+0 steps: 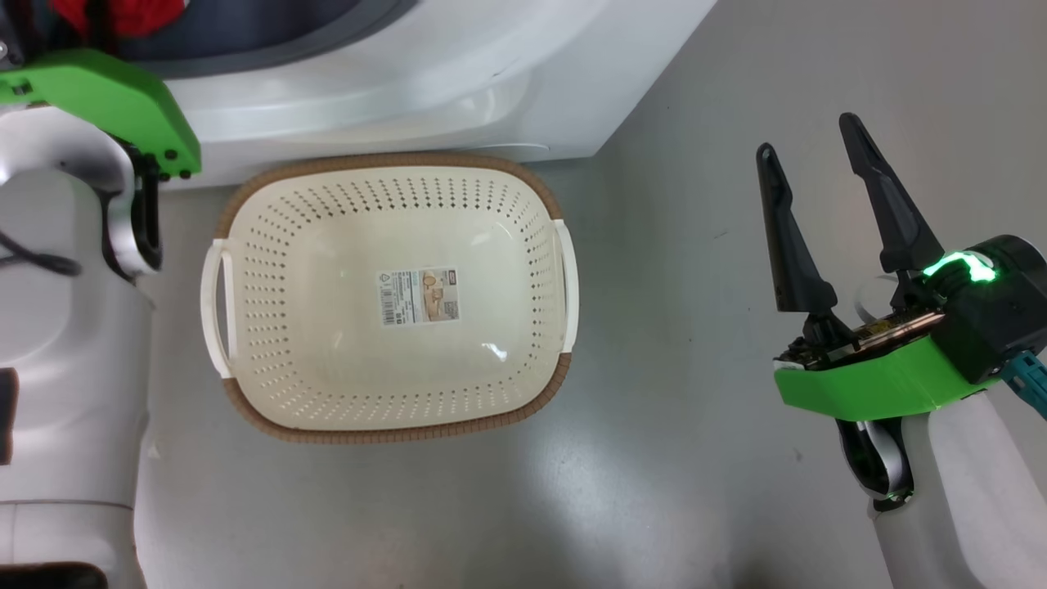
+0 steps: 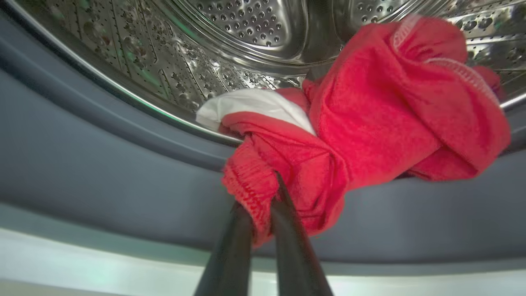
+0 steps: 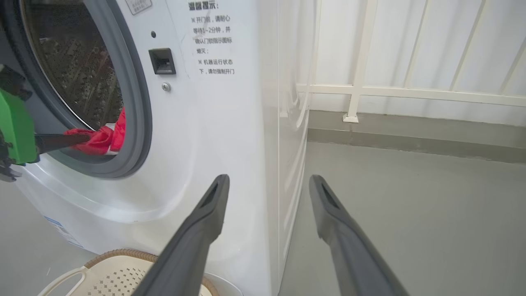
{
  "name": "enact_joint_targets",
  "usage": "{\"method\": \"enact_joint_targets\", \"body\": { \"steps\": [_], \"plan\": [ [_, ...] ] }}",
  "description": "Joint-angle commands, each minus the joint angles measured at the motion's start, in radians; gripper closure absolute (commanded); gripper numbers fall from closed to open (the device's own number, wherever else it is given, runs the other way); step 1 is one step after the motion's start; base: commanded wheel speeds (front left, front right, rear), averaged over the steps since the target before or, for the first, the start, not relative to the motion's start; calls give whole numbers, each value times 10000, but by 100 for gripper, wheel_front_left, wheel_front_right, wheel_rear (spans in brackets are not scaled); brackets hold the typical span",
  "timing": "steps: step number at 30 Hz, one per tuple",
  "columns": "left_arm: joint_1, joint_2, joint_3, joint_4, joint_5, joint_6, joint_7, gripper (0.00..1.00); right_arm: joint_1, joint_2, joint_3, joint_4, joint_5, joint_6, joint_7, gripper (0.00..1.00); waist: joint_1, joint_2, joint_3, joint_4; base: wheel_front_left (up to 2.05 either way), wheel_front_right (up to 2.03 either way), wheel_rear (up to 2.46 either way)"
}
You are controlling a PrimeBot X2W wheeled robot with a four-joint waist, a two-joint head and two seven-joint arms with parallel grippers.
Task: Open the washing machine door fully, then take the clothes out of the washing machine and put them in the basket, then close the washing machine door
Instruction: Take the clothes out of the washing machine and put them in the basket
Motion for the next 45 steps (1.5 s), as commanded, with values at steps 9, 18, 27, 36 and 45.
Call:
{"method": "enact_joint_targets", "body": {
  "steps": [9,18,27,36,45],
  "plan": [
    [750,124,290,-1082,-571,-764,-2195,100,371,30,136,-165,47,46,-63,0,0,0,-478,192,0,0,0],
    [2016,50,410,-3632,-51,-779,-2556,100,459,31,100,-151,46,46,-63,0,0,0,-882,287,0,0,0],
    [3603,-185,581,-5439,460,-800,-2559,100,595,31,67,-68,113,46,-63,0,0,0,-1399,314,0,0,0],
    [5089,-368,600,-6412,748,-812,-2560,100,861,31,-9,37,242,46,-63,0,0,0,-2160,296,0,0,0],
    [6169,-486,517,-6822,823,-835,-2560,100,1212,31,-138,131,318,46,-63,0,0,0,-2862,357,0,0,0]
  ]
}}
